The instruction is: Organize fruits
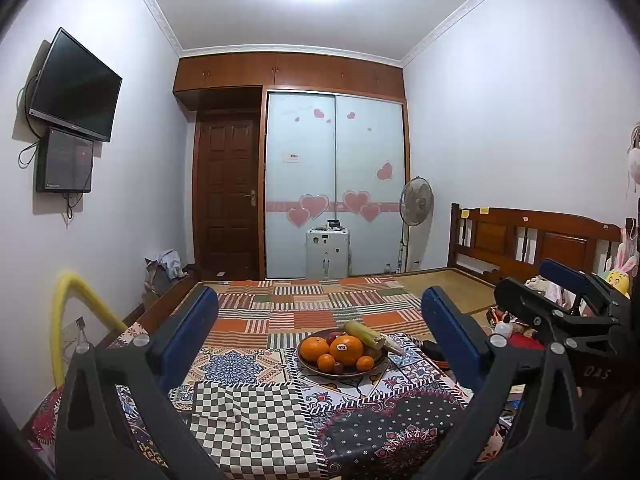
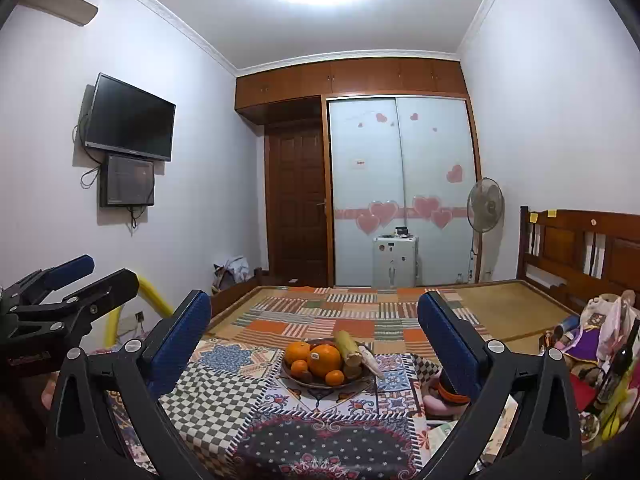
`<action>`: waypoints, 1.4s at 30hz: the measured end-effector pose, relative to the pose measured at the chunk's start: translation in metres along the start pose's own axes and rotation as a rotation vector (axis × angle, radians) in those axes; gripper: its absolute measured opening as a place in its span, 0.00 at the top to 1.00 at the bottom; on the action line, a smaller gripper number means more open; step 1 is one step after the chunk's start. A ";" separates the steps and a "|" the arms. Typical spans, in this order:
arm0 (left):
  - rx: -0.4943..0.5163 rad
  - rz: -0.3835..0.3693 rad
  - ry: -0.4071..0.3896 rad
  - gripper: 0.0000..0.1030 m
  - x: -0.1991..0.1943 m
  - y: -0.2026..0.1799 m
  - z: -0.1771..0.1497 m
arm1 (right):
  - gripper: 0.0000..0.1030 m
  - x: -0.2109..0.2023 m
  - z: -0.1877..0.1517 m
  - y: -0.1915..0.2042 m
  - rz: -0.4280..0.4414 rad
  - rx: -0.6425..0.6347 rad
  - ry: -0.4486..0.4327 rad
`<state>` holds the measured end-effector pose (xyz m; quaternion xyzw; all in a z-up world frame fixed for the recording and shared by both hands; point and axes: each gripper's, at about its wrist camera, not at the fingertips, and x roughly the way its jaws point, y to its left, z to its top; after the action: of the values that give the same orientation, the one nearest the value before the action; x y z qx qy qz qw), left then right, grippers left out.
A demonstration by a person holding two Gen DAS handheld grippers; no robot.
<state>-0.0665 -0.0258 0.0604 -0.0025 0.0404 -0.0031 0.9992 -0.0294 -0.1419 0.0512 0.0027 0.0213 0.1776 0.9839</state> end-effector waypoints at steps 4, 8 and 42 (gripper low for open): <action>-0.002 -0.004 0.003 0.00 0.000 -0.001 -0.001 | 0.00 0.000 0.000 0.000 -0.001 0.000 0.000; 0.000 -0.005 0.003 0.00 -0.001 -0.001 -0.001 | 0.00 -0.001 0.001 0.000 -0.002 0.001 -0.002; 0.005 -0.007 0.008 0.00 -0.002 -0.004 0.001 | 0.00 -0.007 0.007 -0.005 0.003 -0.001 -0.004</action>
<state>-0.0686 -0.0295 0.0614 -0.0002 0.0445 -0.0069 0.9990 -0.0339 -0.1486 0.0588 0.0027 0.0191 0.1791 0.9836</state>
